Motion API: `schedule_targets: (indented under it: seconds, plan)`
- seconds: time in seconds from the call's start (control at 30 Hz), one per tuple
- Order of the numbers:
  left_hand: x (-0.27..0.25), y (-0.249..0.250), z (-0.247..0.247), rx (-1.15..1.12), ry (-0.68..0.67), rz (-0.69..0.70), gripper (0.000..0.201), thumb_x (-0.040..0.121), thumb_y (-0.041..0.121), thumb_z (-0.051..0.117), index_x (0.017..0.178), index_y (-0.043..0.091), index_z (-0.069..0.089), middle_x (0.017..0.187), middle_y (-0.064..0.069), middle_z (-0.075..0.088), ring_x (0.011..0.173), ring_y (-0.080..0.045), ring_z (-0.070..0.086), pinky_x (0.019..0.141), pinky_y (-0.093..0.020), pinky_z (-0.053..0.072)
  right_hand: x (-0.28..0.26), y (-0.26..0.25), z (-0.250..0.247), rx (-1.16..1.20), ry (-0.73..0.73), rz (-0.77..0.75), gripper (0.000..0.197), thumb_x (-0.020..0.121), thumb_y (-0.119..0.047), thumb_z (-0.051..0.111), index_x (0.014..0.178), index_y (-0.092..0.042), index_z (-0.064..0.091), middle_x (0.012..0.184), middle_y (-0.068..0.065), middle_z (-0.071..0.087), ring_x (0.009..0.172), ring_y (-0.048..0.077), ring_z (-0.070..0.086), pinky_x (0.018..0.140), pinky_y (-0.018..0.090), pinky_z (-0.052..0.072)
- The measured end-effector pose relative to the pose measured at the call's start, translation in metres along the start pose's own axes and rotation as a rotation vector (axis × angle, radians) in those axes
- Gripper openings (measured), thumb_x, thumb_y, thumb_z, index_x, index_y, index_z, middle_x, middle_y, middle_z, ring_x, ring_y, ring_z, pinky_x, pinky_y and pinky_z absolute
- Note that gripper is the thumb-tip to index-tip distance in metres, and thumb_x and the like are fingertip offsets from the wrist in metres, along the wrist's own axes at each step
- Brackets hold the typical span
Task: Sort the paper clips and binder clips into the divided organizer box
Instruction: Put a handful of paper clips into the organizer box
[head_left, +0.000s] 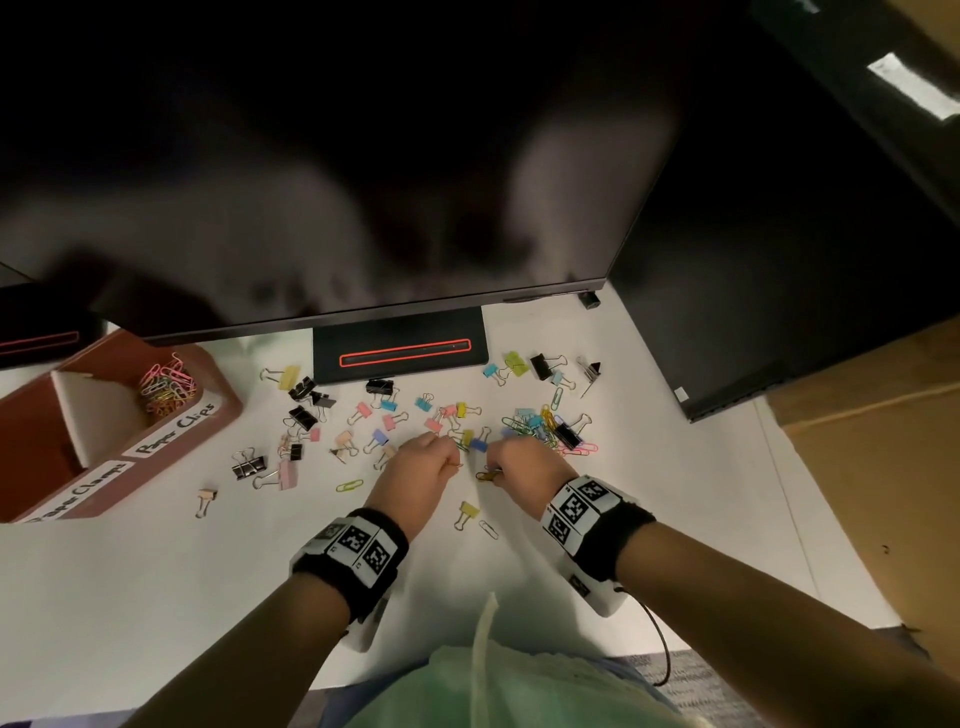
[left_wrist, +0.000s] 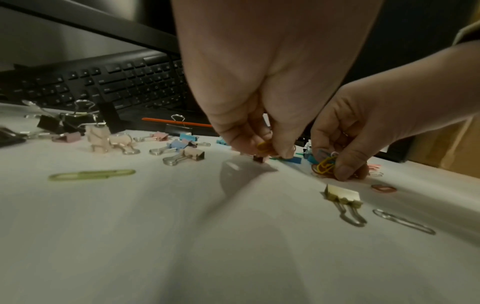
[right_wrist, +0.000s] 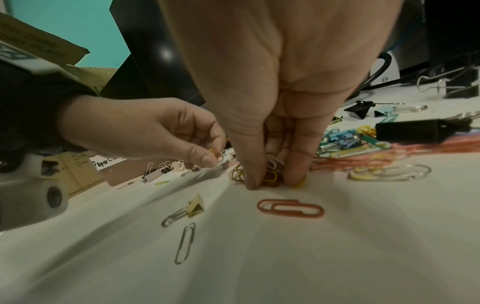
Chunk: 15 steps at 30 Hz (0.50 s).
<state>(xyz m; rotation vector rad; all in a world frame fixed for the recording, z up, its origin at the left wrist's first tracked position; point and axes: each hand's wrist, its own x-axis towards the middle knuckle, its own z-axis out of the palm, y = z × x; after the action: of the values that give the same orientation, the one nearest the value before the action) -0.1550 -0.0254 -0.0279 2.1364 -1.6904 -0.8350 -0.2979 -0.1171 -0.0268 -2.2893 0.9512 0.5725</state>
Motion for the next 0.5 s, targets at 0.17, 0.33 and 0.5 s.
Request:
schedule_targets:
  seconds: [0.17,0.33,0.5]
  plan:
    - [0.009,-0.004,-0.002,0.029,0.024,0.034,0.020,0.088,0.011,0.056,0.108,0.012,0.062,0.102,-0.005,0.061,0.093,-0.022,0.057,0.081,-0.035,0.051,0.000,0.003,-0.007,-0.009,0.030,-0.001,0.029,0.093,-0.009,0.049,0.121,-0.004,0.056,0.119,0.018,0.058,0.104,0.031,0.060,0.087,0.033,0.049]
    - [0.021,-0.001,0.001,0.088,0.038,-0.002,0.011,0.089,0.010,0.054,0.096,0.008,0.063,0.098,-0.006,0.058,0.088,-0.024,0.056,0.076,-0.034,0.049,-0.001,0.003,-0.008,-0.020,0.049,-0.006,0.026,0.092,-0.008,0.051,0.118,-0.004,0.057,0.115,0.016,0.058,0.102,0.031,0.059,0.085,0.034,0.048]
    - [0.029,-0.002,0.001,0.188,0.007,-0.020,0.009,0.090,0.009,0.051,0.094,0.011,0.059,0.095,-0.005,0.051,0.080,-0.020,0.051,0.071,-0.030,0.046,-0.003,0.002,-0.008,-0.009,0.070,-0.010,0.024,0.092,-0.008,0.051,0.115,-0.005,0.058,0.113,0.015,0.058,0.099,0.029,0.060,0.084,0.034,0.050]
